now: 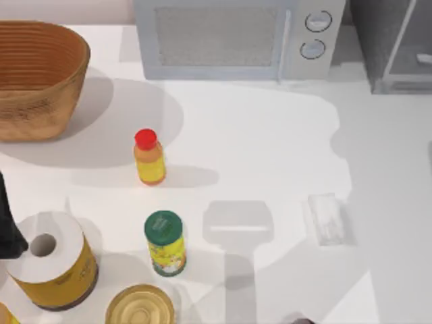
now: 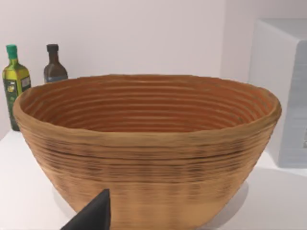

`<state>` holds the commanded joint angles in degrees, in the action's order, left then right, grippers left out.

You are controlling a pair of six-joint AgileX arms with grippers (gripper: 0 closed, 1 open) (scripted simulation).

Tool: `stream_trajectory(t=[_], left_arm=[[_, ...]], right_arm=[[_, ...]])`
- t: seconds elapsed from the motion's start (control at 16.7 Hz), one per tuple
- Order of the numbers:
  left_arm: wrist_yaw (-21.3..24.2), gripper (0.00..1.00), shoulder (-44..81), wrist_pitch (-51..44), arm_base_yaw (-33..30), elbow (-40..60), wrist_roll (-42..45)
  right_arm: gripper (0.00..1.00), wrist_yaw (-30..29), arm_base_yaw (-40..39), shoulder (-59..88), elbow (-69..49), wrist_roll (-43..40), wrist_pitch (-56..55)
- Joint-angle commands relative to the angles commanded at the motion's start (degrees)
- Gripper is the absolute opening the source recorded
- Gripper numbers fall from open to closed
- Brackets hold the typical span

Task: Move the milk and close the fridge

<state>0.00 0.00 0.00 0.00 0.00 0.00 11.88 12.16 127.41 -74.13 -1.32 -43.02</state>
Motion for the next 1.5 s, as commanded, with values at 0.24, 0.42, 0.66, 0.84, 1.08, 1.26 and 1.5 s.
stream_trajectory(t=[0.24, 0.42, 0.66, 0.84, 1.08, 1.26, 1.5], left_arm=[[0.00, 1.00, 0.00, 0.00, 0.00, 0.00, 0.00], [0.00, 1.00, 0.00, 0.00, 0.00, 0.00, 0.00], [0.00, 1.00, 0.00, 0.00, 0.00, 0.00, 0.00], [0.00, 1.00, 0.00, 0.00, 0.00, 0.00, 0.00], [0.00, 1.00, 0.00, 0.00, 0.00, 0.00, 0.00], [0.00, 1.00, 0.00, 0.00, 0.00, 0.00, 0.00], [0.00, 1.00, 0.00, 0.00, 0.00, 0.00, 0.00]], right_arm=[[1.00, 0.00, 0.00, 0.00, 0.00, 0.00, 0.00], [1.00, 0.00, 0.00, 0.00, 0.00, 0.00, 0.00], [1.00, -0.11, -0.13, -0.58, 0.55, 0.08, 0.27], [1.00, -0.79, -0.66, -5.64, 4.72, 0.38, 2.82], [1.00, -1.79, -2.92, -17.87, 14.45, 0.11, 8.66], [1.00, -2.25, -5.11, -31.45, 22.06, -0.52, 12.60], [1.00, -3.11, -7.74, -56.45, 31.19, -1.34, 17.91]])
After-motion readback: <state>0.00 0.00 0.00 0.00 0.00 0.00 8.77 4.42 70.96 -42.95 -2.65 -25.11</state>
